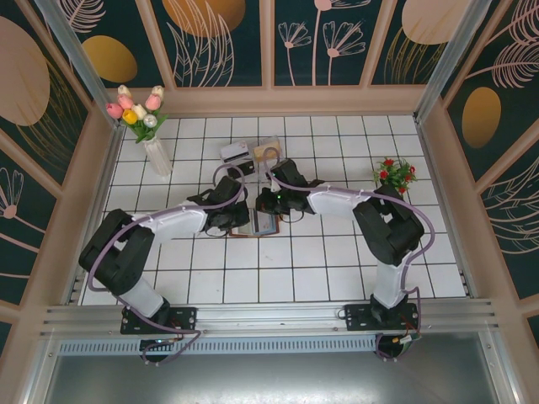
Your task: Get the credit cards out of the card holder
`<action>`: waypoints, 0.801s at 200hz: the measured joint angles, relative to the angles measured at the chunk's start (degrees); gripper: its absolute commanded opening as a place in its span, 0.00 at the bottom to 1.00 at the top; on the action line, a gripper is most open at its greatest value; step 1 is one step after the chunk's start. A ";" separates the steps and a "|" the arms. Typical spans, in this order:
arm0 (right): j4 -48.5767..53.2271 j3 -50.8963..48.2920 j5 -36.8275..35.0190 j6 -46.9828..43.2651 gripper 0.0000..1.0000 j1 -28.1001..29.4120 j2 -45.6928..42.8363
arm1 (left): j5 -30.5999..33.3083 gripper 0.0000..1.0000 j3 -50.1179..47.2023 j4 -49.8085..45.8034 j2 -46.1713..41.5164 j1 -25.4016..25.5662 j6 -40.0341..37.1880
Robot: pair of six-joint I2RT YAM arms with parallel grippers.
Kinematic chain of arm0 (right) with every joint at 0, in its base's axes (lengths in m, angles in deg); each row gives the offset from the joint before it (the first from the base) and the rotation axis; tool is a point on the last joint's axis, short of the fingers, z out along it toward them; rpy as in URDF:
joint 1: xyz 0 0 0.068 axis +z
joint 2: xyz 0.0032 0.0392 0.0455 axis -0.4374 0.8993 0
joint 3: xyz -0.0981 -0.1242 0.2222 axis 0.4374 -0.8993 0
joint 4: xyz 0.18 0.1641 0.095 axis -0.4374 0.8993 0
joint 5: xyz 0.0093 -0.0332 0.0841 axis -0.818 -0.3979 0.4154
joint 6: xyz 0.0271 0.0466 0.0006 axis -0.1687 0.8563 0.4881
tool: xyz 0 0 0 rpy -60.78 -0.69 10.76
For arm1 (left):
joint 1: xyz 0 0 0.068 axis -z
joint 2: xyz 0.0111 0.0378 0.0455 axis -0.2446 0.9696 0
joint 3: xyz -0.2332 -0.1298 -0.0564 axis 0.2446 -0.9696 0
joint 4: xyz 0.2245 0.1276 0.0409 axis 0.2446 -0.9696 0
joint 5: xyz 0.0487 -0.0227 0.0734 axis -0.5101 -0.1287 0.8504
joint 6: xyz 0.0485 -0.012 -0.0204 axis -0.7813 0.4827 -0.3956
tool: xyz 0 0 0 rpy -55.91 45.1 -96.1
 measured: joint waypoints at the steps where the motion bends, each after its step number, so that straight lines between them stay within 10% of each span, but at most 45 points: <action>1: 0.04 -0.04 -0.07 0.00 0.03 0.00 -0.02 | 0.02 0.13 0.13 -0.11 0.13 0.00 -0.11; 160: 1.99 -2.38 -3.02 -1.29 0.04 -0.04 1.27 | -3.76 0.27 9.05 -3.82 8.39 0.00 -4.50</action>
